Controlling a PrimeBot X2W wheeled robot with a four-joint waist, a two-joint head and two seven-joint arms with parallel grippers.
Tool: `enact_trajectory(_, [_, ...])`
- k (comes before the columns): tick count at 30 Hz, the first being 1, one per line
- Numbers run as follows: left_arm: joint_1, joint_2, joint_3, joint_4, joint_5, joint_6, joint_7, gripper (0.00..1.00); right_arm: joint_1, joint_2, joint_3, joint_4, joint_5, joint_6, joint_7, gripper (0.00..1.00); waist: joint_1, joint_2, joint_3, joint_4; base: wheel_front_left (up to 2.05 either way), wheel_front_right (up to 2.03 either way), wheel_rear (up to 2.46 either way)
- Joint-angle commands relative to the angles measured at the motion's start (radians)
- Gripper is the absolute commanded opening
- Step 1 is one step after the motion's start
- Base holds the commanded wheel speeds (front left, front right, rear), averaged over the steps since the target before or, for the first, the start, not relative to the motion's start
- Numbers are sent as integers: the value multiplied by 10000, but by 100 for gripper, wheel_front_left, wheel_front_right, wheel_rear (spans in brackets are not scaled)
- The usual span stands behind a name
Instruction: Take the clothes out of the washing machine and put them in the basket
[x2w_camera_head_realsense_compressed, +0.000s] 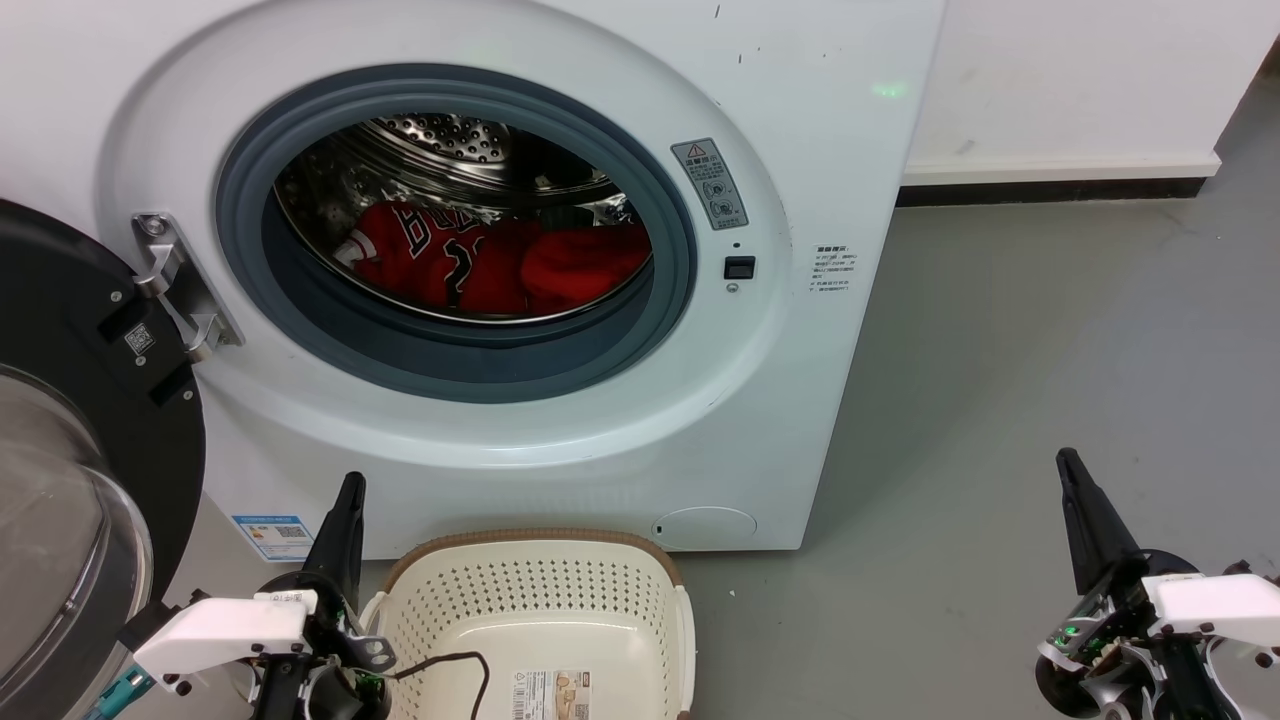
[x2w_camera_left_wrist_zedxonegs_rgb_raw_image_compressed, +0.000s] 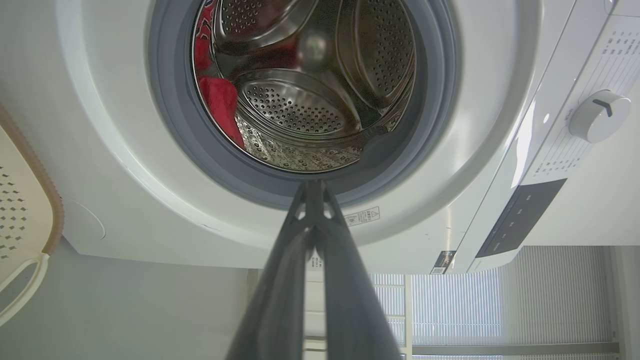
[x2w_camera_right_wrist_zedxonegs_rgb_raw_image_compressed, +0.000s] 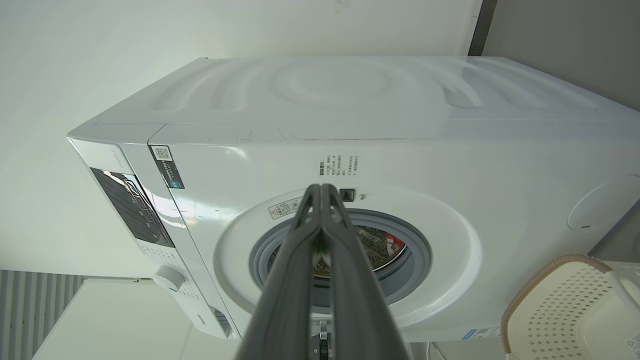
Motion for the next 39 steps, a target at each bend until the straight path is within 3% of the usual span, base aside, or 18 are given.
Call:
enact_trajectory(1, [-60, 13, 30, -11, 1, -41, 20, 0, -115, 12, 7, 13, 34, -3, 6, 0, 0, 0, 0, 0, 0, 0, 0])
enact_trajectory(34, [-60, 13, 30, -11, 1, -41, 20, 0, -116, 13, 8, 13, 34, -3, 6, 0, 0, 0, 0, 0, 0, 0, 0])
enact_trajectory(35, [14, -2, -5, 29, 2, 2, -8, 100, 17, 0, 3, 20, -3, 0, -5, 100, 0, 0, 0, 0, 0, 0, 0])
enact_trajectory(39, [270, -28, -54, 272, 22, 4, -58, 100, 249, 17, 49, 252, -11, 0, -52, 100, 0, 0, 8, 0, 0, 0, 0])
